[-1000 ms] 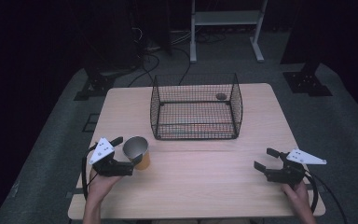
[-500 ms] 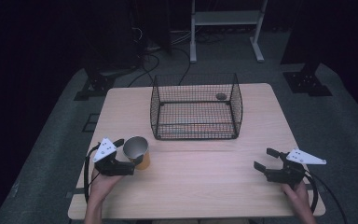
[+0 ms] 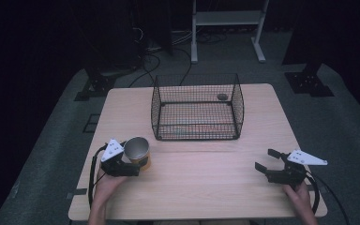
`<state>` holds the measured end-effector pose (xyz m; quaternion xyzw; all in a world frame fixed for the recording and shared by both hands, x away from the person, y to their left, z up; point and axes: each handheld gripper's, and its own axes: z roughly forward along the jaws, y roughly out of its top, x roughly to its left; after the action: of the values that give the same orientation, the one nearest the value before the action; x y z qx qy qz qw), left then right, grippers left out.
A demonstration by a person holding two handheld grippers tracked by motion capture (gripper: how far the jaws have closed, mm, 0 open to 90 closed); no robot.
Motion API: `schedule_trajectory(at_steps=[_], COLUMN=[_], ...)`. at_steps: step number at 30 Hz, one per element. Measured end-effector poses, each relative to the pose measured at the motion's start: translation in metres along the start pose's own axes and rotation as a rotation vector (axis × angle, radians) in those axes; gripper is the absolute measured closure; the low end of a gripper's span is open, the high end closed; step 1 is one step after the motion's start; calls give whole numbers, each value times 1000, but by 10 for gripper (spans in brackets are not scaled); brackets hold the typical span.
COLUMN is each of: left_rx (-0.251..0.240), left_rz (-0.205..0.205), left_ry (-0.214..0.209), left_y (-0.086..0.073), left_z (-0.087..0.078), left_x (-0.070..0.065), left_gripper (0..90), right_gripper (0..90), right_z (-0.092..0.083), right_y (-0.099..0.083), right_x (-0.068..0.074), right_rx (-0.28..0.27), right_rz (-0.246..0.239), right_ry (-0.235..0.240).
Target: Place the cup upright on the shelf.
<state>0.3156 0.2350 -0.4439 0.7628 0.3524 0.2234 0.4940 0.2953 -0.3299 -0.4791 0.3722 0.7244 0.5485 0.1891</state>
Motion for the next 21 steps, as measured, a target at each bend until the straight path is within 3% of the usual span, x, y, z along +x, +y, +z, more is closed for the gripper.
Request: schedule_trajectory(at_steps=[21], left_rx=[7], left_rz=[29], left_ry=[26], left_y=[-1], left_z=[4], left_x=[-1], left_gripper=[130], right_gripper=[130], right_z=[1], right_y=[0], right_x=[1], right_rx=[5], right_rz=[-13], right_ry=[6])
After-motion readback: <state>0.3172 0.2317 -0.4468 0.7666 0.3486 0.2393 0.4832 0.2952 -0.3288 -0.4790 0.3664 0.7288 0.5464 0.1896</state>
